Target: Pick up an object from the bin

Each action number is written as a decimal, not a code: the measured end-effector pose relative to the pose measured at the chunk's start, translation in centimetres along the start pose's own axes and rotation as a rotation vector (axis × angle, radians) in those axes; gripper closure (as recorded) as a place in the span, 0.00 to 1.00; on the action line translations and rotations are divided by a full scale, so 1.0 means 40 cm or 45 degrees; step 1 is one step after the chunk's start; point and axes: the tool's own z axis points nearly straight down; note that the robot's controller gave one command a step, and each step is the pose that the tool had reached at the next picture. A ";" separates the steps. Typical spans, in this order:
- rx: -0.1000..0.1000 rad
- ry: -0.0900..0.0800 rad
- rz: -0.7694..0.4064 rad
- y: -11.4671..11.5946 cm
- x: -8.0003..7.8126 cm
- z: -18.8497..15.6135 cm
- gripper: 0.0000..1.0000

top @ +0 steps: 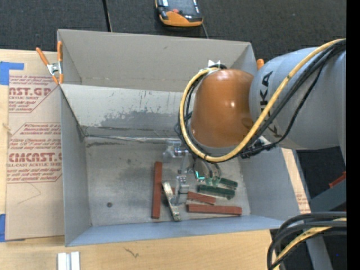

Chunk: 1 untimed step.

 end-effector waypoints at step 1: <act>-0.001 -0.010 0.002 -0.001 -0.005 -0.011 0.00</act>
Offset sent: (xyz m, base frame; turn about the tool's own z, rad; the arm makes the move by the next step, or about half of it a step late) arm 0.0329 0.0154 -0.1136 -0.4680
